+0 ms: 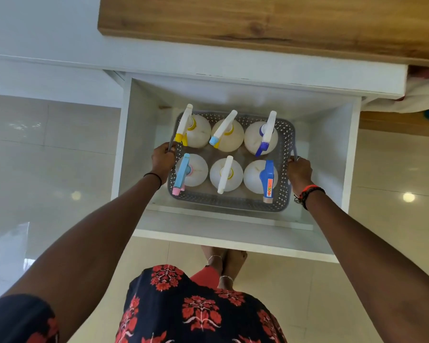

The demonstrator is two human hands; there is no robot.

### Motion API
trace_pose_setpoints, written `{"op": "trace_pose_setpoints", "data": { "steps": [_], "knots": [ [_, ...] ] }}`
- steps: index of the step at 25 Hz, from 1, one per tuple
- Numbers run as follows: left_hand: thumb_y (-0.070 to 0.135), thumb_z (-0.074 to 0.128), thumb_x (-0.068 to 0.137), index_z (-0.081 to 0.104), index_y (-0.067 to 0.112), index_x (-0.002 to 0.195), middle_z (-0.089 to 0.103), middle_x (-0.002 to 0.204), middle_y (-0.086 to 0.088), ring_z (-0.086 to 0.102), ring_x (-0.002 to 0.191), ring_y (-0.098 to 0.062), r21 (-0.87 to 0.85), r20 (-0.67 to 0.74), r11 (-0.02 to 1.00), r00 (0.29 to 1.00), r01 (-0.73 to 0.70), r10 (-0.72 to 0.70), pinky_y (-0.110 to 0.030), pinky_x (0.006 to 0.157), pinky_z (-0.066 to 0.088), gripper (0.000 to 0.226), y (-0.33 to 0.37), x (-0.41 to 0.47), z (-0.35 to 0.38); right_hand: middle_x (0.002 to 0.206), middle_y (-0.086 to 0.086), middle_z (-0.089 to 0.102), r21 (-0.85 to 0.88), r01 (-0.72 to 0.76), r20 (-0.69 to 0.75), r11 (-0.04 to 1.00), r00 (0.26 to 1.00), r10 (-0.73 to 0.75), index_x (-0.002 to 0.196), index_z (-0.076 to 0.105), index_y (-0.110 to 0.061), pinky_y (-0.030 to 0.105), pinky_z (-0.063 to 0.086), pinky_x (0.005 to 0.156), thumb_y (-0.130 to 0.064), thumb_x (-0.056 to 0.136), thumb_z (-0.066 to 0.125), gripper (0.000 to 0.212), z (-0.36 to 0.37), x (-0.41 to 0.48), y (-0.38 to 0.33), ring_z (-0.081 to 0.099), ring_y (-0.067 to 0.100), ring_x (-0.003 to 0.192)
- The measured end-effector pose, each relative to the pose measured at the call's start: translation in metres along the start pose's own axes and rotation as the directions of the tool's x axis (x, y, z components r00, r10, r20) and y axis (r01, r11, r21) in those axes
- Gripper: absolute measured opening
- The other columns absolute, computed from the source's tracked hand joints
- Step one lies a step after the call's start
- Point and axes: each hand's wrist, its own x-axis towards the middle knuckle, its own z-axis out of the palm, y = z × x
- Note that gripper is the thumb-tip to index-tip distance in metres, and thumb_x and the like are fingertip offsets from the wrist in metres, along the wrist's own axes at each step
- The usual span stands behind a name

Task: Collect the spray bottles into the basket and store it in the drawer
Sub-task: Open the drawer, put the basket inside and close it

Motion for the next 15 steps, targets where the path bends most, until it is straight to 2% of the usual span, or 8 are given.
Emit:
{"op": "trace_pose_setpoints", "data": {
  "steps": [3,6,11,15],
  "knots": [
    [0.009,0.044,0.094,0.066,0.005,0.111,0.059,0.091,-0.009,0.053,0.087,-0.023,-0.017,-0.009,1.000,1.000,0.009,-0.009,-0.039,0.083,0.051,0.028,-0.005,0.011,0.006,0.117,0.023,0.065,0.005,-0.006,0.011,1.000,1.000,0.006,0.110,0.064,0.005,0.029,0.043,0.079,-0.018,0.098,0.041,0.034,0.010,0.011,0.004,0.061,0.036,0.110],
    [0.010,0.042,0.096,0.066,0.005,0.111,0.060,0.094,-0.008,0.054,0.089,-0.023,-0.039,-0.006,0.999,1.000,0.021,-0.021,-0.047,0.092,0.052,0.029,-0.011,0.019,0.011,0.116,0.022,0.066,0.032,-0.017,0.031,0.999,0.999,0.016,0.109,0.065,0.002,0.030,0.044,0.080,-0.018,0.097,0.043,0.033,0.017,0.020,0.008,0.062,0.035,0.108],
    [0.011,0.041,0.098,0.066,0.009,0.107,0.061,0.095,-0.010,0.056,0.090,-0.022,-0.059,-0.019,0.998,1.000,0.001,-0.002,-0.048,0.095,0.052,0.026,-0.017,0.027,0.019,0.112,0.021,0.068,0.056,-0.027,0.041,0.998,0.999,0.025,0.106,0.066,0.001,0.031,0.046,0.080,-0.019,0.095,0.045,0.031,0.028,0.034,0.011,0.063,0.034,0.103],
    [0.013,0.042,0.098,0.064,0.006,0.117,0.065,0.114,-0.019,0.058,0.096,-0.022,-0.059,-0.021,0.998,1.000,-0.005,0.003,-0.049,0.096,0.052,0.030,-0.022,0.032,0.019,0.109,0.018,0.067,0.050,-0.036,0.063,0.998,0.997,0.033,0.110,0.066,0.001,0.034,0.048,0.083,-0.017,0.095,0.044,0.033,0.032,0.043,0.014,0.062,0.030,0.097]
  ]
}}
